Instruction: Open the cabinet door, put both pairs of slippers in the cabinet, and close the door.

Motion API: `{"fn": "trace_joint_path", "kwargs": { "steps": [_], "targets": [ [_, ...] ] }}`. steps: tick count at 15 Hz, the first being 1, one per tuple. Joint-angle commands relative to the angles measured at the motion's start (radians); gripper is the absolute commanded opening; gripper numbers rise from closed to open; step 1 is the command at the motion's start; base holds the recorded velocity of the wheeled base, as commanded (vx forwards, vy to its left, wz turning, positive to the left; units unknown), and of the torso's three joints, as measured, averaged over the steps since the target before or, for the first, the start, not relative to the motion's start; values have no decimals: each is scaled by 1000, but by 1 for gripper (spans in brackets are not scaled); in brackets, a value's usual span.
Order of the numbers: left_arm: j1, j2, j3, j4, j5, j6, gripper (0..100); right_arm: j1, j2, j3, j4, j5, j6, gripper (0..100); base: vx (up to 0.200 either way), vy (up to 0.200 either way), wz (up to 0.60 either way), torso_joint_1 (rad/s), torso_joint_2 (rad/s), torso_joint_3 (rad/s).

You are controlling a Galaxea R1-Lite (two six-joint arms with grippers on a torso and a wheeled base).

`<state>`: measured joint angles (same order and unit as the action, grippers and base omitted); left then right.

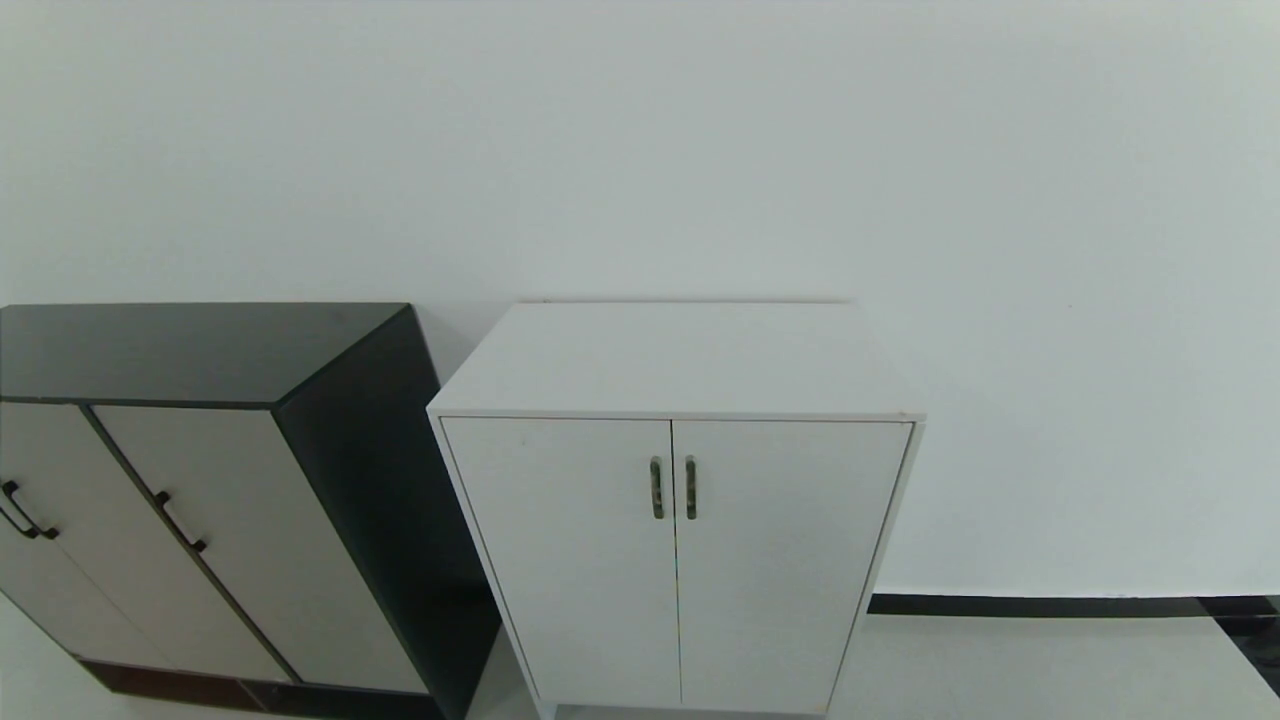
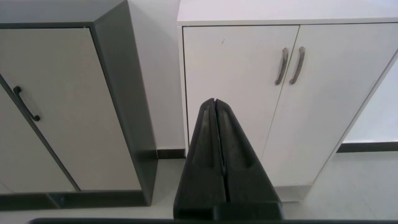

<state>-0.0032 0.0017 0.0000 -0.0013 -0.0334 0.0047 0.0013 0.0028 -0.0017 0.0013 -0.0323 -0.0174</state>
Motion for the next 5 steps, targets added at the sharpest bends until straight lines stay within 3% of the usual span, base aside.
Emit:
{"fn": "trace_joint_path", "kwargs": {
  "steps": [1, 5],
  "targets": [
    [0, 0, 0, 0, 0, 0, 0, 0, -3, 2, 0, 0, -1, 0, 0, 0, 0, 0, 0, 0],
    [0, 0, 0, 0, 0, 0, 0, 0, -3, 2, 0, 6, 2, 0, 0, 0, 0, 0, 0, 0]
  ]
}}
